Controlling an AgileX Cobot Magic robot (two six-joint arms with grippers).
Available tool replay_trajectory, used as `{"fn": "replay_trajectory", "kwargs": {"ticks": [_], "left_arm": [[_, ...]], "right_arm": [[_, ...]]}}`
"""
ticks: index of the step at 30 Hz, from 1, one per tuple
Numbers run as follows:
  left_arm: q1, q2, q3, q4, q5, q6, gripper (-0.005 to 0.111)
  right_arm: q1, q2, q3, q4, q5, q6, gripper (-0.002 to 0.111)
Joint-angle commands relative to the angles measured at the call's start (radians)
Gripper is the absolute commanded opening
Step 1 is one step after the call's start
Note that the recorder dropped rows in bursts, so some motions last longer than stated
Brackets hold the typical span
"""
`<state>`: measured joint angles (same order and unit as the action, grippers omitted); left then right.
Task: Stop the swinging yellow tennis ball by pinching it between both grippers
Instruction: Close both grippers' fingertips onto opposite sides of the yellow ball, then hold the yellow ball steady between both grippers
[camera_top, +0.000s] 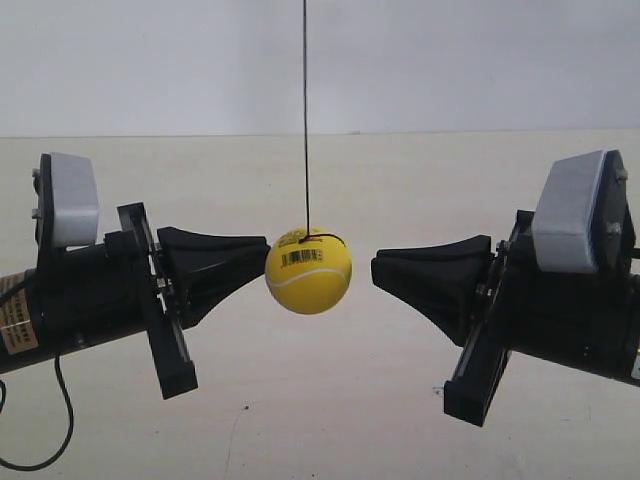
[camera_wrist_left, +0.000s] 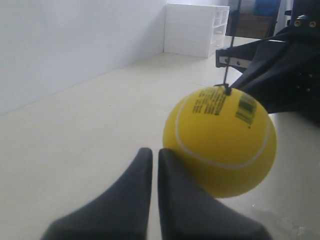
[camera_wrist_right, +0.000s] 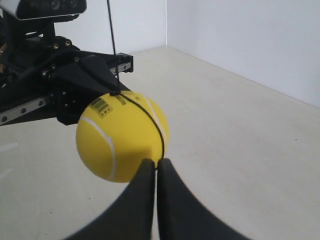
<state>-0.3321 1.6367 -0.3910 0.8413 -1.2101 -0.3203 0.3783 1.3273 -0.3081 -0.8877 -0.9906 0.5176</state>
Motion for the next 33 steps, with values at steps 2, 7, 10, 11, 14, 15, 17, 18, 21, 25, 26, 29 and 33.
{"fn": "replay_trajectory", "kwargs": {"ticks": [2,7,10,11,14,15,17,18,21,25,26,29,33], "left_arm": [[-0.008,0.005,-0.003,0.01,-0.011,0.0,0.005],[-0.048,0.005,-0.005,0.012,-0.011,0.0,0.005],[-0.061,0.005,-0.005,0.012,-0.011,0.016,0.005],[-0.061,0.005,-0.005,0.012,-0.011,0.016,0.005],[-0.061,0.005,-0.005,0.012,-0.011,0.016,0.005],[-0.061,0.005,-0.005,0.012,-0.011,0.016,0.005],[-0.061,0.005,-0.005,0.012,-0.011,0.016,0.005],[-0.061,0.005,-0.005,0.012,-0.011,0.016,0.005],[-0.061,0.005,-0.005,0.012,-0.011,0.016,0.005],[-0.061,0.005,-0.005,0.012,-0.011,0.016,0.005],[-0.061,0.005,-0.005,0.012,-0.011,0.016,0.005],[-0.061,0.005,-0.005,0.012,-0.011,0.016,0.005],[-0.061,0.005,-0.005,0.012,-0.011,0.016,0.005]], "right_arm": [[0.003,0.0,-0.005,-0.016,-0.01,0.005,0.0],[0.003,0.022,-0.005,-0.042,-0.052,0.011,0.0],[0.003,0.047,-0.005,-0.039,-0.057,0.007,0.0],[0.003,0.052,-0.005,-0.039,-0.059,0.007,0.0],[0.003,0.061,-0.005,-0.039,-0.078,0.004,0.0],[0.003,0.061,-0.005,-0.039,-0.08,0.004,0.0],[0.003,0.061,-0.005,-0.039,-0.08,0.004,0.0],[0.003,0.061,-0.005,-0.039,-0.08,0.004,0.0],[0.003,0.061,-0.005,-0.039,-0.08,0.004,0.0],[0.003,0.061,-0.005,-0.039,-0.08,0.004,0.0],[0.003,0.061,-0.005,-0.039,-0.08,0.004,0.0],[0.003,0.061,-0.005,-0.039,-0.08,0.004,0.0],[0.003,0.061,-0.005,-0.039,-0.08,0.004,0.0]]}}
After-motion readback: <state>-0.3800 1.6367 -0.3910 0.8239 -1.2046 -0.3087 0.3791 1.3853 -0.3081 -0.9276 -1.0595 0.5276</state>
